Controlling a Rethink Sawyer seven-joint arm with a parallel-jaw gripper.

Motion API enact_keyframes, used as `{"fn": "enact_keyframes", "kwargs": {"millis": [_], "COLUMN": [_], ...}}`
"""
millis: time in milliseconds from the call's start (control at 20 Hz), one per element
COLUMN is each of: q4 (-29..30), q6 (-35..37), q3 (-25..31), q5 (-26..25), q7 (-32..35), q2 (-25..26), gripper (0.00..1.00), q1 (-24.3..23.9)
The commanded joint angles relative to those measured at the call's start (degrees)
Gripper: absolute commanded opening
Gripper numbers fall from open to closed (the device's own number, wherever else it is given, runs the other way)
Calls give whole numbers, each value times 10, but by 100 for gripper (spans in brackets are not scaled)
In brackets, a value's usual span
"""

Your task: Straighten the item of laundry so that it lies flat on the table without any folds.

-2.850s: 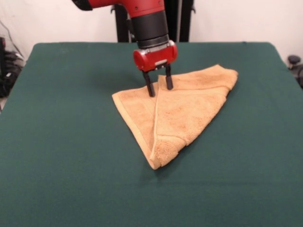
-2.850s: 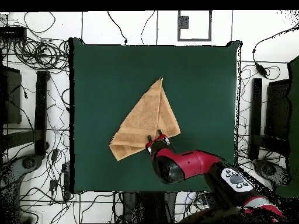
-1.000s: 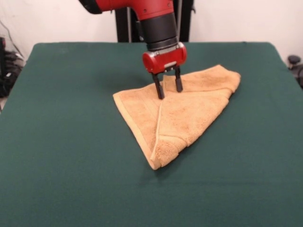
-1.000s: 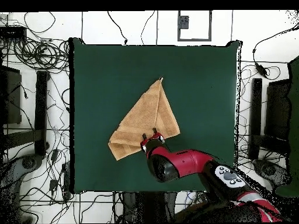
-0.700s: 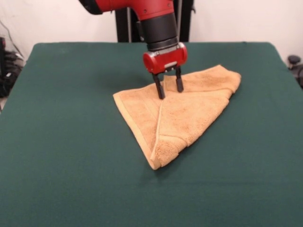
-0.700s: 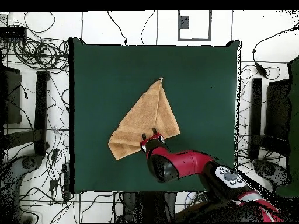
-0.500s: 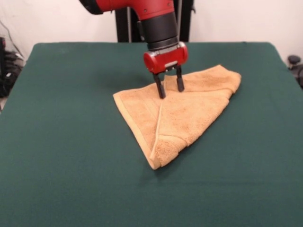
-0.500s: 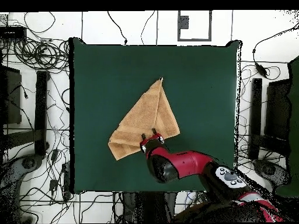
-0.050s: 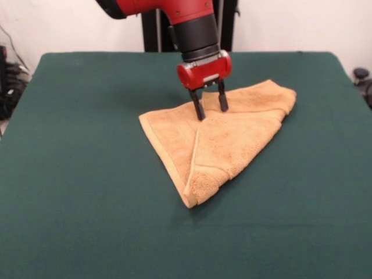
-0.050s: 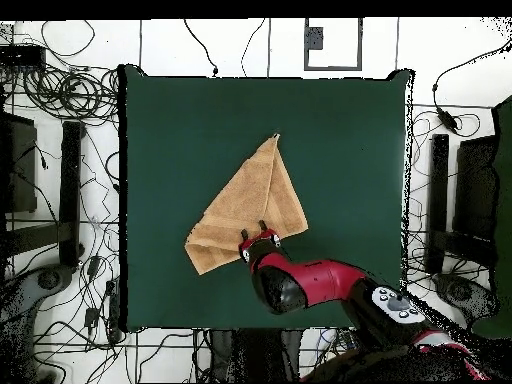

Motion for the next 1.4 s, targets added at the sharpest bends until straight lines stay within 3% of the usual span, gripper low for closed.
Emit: {"fn": "enact_keyframes", "kwargs": {"millis": [50,1400], "q4": [28,48], "q6": [26,-7], "q3": [94,97], "q5": [31,59], "q7": [121,132], "q2": [58,59], "gripper": [100,100], "q1": [12,19]}}
